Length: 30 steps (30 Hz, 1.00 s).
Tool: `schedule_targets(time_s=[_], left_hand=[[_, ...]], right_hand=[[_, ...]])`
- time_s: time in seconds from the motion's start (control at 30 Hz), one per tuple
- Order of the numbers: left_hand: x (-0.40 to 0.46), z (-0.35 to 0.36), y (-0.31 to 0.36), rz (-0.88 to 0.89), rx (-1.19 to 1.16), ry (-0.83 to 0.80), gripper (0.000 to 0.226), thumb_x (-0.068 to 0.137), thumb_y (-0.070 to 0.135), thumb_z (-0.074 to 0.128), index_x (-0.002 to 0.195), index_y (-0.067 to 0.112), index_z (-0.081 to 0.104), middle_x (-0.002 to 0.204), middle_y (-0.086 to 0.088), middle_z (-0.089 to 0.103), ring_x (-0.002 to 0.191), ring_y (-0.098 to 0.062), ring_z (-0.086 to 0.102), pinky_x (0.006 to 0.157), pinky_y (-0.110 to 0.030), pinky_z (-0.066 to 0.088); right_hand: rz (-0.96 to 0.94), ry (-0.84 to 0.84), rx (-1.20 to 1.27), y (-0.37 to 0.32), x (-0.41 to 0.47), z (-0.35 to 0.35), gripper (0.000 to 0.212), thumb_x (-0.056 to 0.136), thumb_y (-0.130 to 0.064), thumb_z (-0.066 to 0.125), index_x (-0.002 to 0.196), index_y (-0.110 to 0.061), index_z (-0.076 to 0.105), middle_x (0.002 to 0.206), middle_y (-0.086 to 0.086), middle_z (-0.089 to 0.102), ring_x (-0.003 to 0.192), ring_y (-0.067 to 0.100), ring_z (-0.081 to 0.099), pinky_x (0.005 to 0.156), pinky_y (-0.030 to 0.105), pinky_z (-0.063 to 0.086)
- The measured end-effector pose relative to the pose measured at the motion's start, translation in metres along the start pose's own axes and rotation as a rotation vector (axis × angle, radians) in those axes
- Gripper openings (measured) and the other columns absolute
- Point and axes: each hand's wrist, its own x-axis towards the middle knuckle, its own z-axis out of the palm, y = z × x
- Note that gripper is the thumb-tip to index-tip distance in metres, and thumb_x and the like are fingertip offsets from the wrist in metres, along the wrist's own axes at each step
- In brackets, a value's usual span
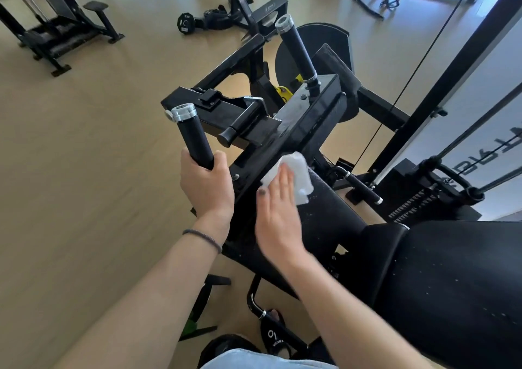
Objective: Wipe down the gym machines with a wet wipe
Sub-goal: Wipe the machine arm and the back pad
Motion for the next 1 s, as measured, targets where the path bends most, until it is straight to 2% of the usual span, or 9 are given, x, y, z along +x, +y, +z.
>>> schedule_targets(time_s=[0.13,0.3,0.4,0.5,0.63,0.77,0.87,0.93,1.0], left_hand=[[-0.001,-0.001,0.001,0.001,0.006,-0.018,0.009,0.087,0.022,0.06,0.088,0.024,0.051,0.085,-0.008,0.065,0.07,-0.024,0.065,0.061,-0.032,0.058],[0.0,-0.002,0.004,-0.008,0.003,-0.004,0.009,0.081,0.027,0.058,0.085,0.025,0.05,0.082,-0.009,0.065,0.07,-0.028,0.065,0.066,-0.048,0.058],[-0.001,-0.004,0.003,-0.007,0.001,-0.023,0.01,0.079,0.028,0.058,0.084,0.024,0.05,0.081,-0.009,0.066,0.069,-0.03,0.064,0.067,-0.05,0.057],[-0.001,-0.005,0.003,-0.012,-0.011,-0.049,0.011,0.082,0.027,0.059,0.084,0.025,0.049,0.084,-0.011,0.066,0.07,-0.028,0.064,0.063,-0.042,0.057],[-0.003,-0.005,0.003,0.005,-0.012,-0.061,0.011,0.085,0.027,0.06,0.087,0.027,0.049,0.089,-0.011,0.066,0.072,-0.024,0.065,0.06,-0.032,0.054],[-0.003,-0.005,0.003,0.019,-0.008,-0.034,0.012,0.082,0.027,0.058,0.085,0.026,0.047,0.084,-0.01,0.065,0.069,-0.025,0.063,0.065,-0.044,0.058],[-0.008,-0.006,0.007,0.087,-0.019,-0.022,0.016,0.086,0.019,0.06,0.095,0.016,0.047,0.083,-0.003,0.061,0.065,-0.008,0.062,0.062,-0.029,0.052],[-0.016,-0.009,0.012,0.132,-0.033,-0.004,0.025,0.087,0.012,0.062,0.104,0.012,0.042,0.087,0.005,0.053,0.067,0.001,0.062,0.059,-0.016,0.046],[-0.02,-0.014,0.014,0.169,-0.039,0.037,0.035,0.083,0.016,0.065,0.107,0.014,0.039,0.095,0.008,0.05,0.076,-0.003,0.061,0.064,-0.018,0.049]], right_hand=[[0.11,0.018,0.144,0.0,0.042,-0.027,0.059,0.111,-0.041,0.014,0.161,-0.018,-0.006,0.168,-0.009,-0.014,0.15,-0.002,-0.019,0.127,0.032,-0.005],[-0.067,-0.048,0.067,-0.016,-0.062,0.026,0.063,0.105,-0.051,0.007,0.158,-0.023,-0.01,0.166,-0.011,-0.022,0.151,0.001,-0.024,0.126,0.026,-0.008],[-0.072,-0.062,0.059,-0.015,-0.075,0.036,0.059,0.108,-0.045,0.009,0.158,-0.022,-0.012,0.165,-0.012,-0.024,0.151,0.001,-0.025,0.124,0.023,-0.01],[0.003,-0.002,0.116,-0.004,-0.027,0.017,0.057,0.111,-0.035,0.018,0.16,-0.021,-0.009,0.166,-0.012,-0.02,0.15,-0.002,-0.023,0.126,0.027,-0.007],[0.111,0.028,0.175,-0.005,0.014,-0.007,0.059,0.111,-0.038,0.016,0.162,-0.019,-0.007,0.167,-0.013,-0.017,0.149,-0.004,-0.022,0.127,0.03,-0.006],[-0.048,-0.038,0.007,-0.018,-0.055,0.024,0.068,0.105,-0.054,0.003,0.16,-0.017,-0.011,0.164,-0.01,-0.026,0.15,0.003,-0.026,0.125,0.027,-0.009],[-0.106,-0.101,-0.048,-0.017,-0.079,0.031,0.072,0.098,-0.06,-0.01,0.157,-0.02,-0.013,0.165,-0.008,-0.025,0.151,0.003,-0.025,0.124,0.023,-0.012],[-0.057,-0.071,-0.043,-0.008,-0.052,0.017,0.063,0.104,-0.052,-0.001,0.158,-0.021,-0.01,0.166,-0.009,-0.02,0.151,0.0,-0.022,0.125,0.023,-0.009],[0.005,-0.038,0.001,0.003,-0.011,-0.004,0.058,0.109,-0.042,0.01,0.161,-0.019,-0.002,0.168,-0.009,-0.014,0.151,-0.002,-0.018,0.125,0.023,-0.007]])
